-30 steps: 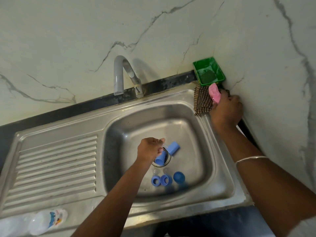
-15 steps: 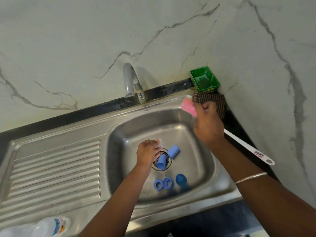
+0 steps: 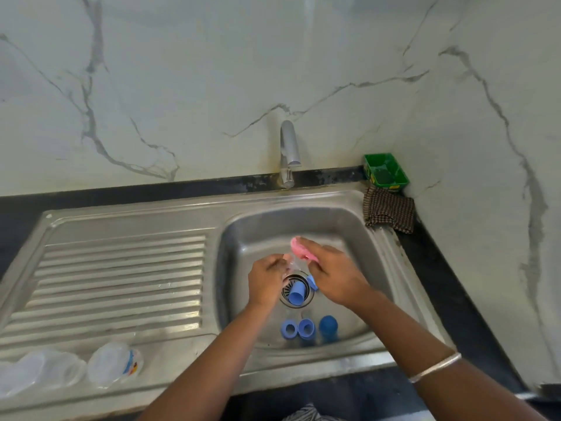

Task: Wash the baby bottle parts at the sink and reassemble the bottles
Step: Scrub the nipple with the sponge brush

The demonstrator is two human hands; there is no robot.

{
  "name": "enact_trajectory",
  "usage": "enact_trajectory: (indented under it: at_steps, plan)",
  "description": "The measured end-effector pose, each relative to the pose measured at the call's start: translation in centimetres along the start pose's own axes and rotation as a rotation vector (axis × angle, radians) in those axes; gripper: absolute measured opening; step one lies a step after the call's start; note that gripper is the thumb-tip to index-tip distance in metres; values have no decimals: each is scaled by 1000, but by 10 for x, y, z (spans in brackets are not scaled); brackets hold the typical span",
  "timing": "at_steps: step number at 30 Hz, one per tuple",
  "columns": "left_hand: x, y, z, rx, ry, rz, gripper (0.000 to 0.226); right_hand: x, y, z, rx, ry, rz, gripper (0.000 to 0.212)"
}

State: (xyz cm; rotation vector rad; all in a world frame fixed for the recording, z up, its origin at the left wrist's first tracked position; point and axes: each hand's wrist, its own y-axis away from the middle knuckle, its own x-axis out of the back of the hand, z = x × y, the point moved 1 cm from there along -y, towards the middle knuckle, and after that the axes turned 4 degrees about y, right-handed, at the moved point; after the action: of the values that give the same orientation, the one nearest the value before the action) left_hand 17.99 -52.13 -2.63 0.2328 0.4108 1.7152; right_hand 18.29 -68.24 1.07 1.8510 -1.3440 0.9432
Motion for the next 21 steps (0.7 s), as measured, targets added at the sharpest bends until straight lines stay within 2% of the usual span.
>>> enact_trajectory:
  at_steps: [3,6,10,14,21]
  plan:
    - [5,3,-4,-84,-143,-10,27,-6,4,-12,24,81,0,52]
    - [9,9,0,-98,-117,26,27,-10,13,-26,64,82,10,49]
    - [14,14,8,6,97,50,15,-12,28,-29,106,133,23,48]
    - [19,24,16,93,251,2,15,-4,39,-26,90,164,23,52]
    - [18,33,20,249,286,-70,19,3,36,-39,32,19,132,52]
